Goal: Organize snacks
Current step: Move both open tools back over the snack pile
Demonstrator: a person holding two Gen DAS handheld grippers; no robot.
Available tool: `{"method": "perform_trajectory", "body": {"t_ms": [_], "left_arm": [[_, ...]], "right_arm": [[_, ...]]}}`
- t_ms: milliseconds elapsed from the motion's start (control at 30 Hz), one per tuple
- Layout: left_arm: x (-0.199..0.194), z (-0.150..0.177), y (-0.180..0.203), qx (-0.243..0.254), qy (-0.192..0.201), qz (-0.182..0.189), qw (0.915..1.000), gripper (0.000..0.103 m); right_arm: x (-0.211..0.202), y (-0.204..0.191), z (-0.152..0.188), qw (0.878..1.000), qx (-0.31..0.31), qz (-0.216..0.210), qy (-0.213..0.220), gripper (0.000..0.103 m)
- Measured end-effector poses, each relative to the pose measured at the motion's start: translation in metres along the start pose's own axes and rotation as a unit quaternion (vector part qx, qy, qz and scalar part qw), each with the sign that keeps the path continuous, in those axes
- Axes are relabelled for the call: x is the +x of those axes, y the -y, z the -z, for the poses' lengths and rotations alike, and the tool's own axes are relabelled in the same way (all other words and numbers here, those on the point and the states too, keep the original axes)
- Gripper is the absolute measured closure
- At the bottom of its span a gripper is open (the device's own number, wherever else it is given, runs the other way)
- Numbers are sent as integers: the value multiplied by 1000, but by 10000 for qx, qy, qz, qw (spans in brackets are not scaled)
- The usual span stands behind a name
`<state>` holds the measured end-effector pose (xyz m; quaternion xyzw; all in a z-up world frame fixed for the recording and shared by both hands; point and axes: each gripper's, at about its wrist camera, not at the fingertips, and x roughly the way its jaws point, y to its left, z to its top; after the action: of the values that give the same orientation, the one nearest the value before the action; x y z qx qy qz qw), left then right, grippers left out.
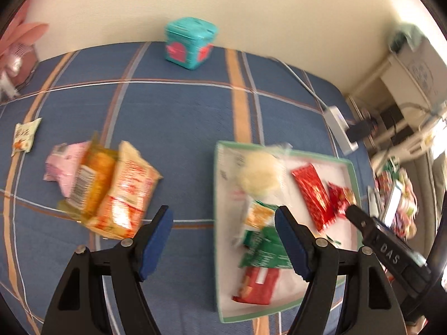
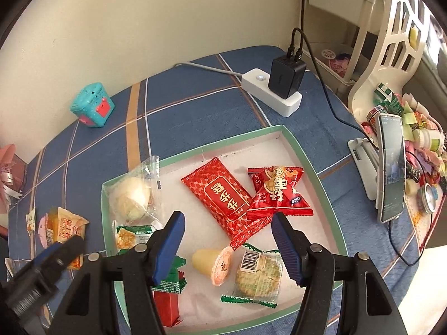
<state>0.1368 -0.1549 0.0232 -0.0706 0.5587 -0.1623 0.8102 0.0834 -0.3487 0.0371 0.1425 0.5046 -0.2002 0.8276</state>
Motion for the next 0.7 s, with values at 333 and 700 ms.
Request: {"method": "perform_trajectory", "body": {"t_ms": [333,700], "left_arm": [[-23,-15,-63,-587,288,-370,9972,24],[-37,-17,-84,-687,607,-832,9923,5]], "right_arm": [[-4,-28,6,9992,-393,-97,27,35],[-3,-46,11,9976,-665,-173,88,6]]}}
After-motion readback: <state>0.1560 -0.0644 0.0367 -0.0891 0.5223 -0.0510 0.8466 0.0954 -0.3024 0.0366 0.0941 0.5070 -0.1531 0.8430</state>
